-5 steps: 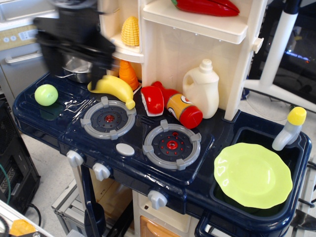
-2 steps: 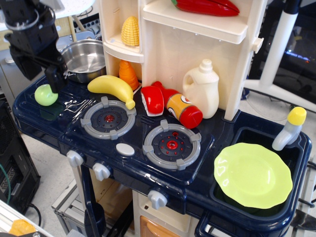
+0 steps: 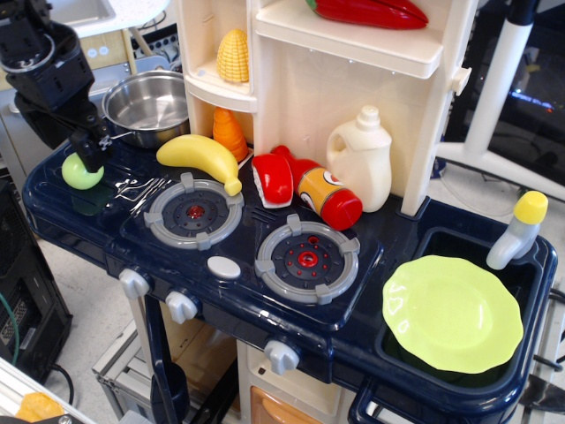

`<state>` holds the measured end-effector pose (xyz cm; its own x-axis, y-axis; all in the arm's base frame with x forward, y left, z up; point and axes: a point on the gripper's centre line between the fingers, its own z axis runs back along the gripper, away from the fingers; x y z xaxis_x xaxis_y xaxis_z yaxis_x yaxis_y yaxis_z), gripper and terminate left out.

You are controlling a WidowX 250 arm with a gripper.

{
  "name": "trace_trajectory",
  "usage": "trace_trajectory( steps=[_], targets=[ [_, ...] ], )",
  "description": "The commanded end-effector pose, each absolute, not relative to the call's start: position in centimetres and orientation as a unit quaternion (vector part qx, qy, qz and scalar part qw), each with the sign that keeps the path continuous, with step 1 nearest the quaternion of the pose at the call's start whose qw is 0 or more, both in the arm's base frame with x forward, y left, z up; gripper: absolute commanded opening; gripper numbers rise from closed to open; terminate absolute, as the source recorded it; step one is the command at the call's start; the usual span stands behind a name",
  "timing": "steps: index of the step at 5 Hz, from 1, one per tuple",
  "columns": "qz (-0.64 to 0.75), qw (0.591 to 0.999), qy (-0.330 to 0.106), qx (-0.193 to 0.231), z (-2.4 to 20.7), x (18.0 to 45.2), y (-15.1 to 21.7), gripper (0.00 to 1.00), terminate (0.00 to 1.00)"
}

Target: Put pear on plate

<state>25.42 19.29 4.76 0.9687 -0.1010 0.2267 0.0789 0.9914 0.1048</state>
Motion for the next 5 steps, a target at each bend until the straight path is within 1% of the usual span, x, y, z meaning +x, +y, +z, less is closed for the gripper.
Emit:
trace_trajectory(
  steps=[1, 2, 3, 4, 5],
  targets=[
    [-0.054, 0.987, -0.147, 0.041, 3.8, 26.3, 20.9, 1.00, 0.00],
    [-0.045, 0.988, -0.149, 0.025, 2.3, 26.6, 20.4, 1.00, 0.00],
    [-0.032, 0.987, -0.152, 0.034, 2.5, 26.7, 19.4, 0.00, 0.00],
    [-0.016, 0.990, -0.129, 0.063, 5.2, 26.1, 17.4, 0.00, 0.00],
    [0.001, 0.990, -0.108, 0.088, 8.3, 25.5, 12.6, 0.00, 0.00]
  ],
)
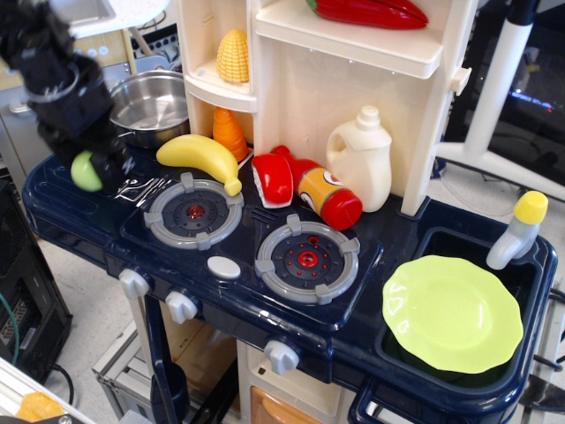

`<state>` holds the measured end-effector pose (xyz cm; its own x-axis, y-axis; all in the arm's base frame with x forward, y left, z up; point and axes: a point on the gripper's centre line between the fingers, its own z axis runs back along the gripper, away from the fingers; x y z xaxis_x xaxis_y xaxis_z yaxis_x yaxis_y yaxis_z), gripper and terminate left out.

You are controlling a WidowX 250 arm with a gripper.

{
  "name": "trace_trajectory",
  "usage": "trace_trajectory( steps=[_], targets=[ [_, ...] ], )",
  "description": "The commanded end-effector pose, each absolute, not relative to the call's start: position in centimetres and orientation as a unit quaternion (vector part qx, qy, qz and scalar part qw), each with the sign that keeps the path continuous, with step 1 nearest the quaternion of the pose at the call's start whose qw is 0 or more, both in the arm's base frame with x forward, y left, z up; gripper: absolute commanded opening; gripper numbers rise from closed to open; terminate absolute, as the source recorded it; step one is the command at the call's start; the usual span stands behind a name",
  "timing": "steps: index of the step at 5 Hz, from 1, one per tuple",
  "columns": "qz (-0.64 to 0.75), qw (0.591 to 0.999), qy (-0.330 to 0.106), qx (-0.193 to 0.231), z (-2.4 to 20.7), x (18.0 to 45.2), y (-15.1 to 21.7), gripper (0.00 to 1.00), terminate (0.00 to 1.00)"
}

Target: Put pear on plate

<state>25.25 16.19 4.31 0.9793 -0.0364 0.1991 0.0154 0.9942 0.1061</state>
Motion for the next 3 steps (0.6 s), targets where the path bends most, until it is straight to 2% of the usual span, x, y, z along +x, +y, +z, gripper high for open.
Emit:
trace_trajectory(
  steps=[1, 2, 3],
  targets=[
    [0.043, 0.990, -0.100, 0.093, 10.2, 26.1, 7.7, 0.00, 0.00],
    [0.081, 0.992, -0.071, 0.070, 12.0, 27.3, 2.9, 0.00, 0.00],
    [0.092, 0.993, -0.066, 0.045, 12.5, 28.7, -1.9, 0.00, 0.00]
  ],
)
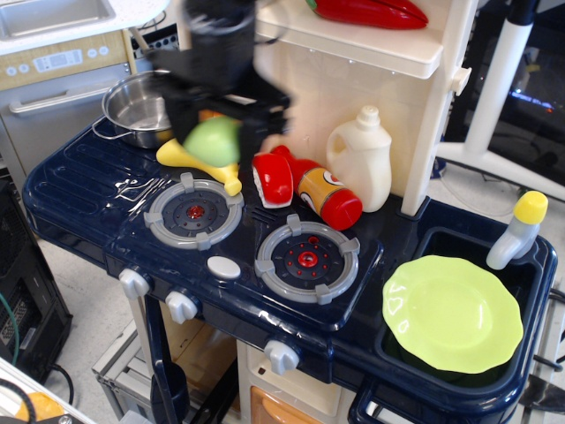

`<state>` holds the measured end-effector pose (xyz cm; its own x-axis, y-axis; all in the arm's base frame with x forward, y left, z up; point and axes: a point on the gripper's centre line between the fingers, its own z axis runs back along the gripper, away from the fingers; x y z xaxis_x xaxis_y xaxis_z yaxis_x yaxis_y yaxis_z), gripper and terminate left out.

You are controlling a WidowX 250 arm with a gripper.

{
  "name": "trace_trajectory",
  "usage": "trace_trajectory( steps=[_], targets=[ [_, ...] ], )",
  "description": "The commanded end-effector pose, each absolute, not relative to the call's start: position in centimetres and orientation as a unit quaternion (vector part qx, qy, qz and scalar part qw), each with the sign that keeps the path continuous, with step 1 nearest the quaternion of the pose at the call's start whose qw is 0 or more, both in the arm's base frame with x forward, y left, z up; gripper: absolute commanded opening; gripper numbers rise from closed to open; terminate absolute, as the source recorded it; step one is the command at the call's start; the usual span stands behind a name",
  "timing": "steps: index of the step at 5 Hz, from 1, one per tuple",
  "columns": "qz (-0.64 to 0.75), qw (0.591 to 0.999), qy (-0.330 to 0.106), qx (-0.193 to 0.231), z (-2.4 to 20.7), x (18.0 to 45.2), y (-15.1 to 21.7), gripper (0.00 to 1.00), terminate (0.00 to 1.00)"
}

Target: Put pear on plate

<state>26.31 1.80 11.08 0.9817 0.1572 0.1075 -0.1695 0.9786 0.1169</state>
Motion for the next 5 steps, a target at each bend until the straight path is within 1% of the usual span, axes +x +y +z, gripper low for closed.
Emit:
trace_trajectory(
  steps=[1, 2, 3, 4, 5],
  targets=[
    [0.127, 0.989, -0.080, 0.013, 10.8, 29.5, -6.6, 0.00, 0.00],
    [0.143, 0.985, -0.096, -0.013, 9.9, 29.8, -11.6, 0.00, 0.00],
    [0.155, 0.981, -0.099, -0.058, 9.0, 29.9, -14.1, 0.00, 0.00],
    [0.169, 0.977, -0.099, -0.082, 7.6, 29.9, -15.1, 0.00, 0.00],
    [0.150, 0.981, -0.100, -0.071, 6.9, 29.7, -14.7, 0.00, 1.00]
  ],
)
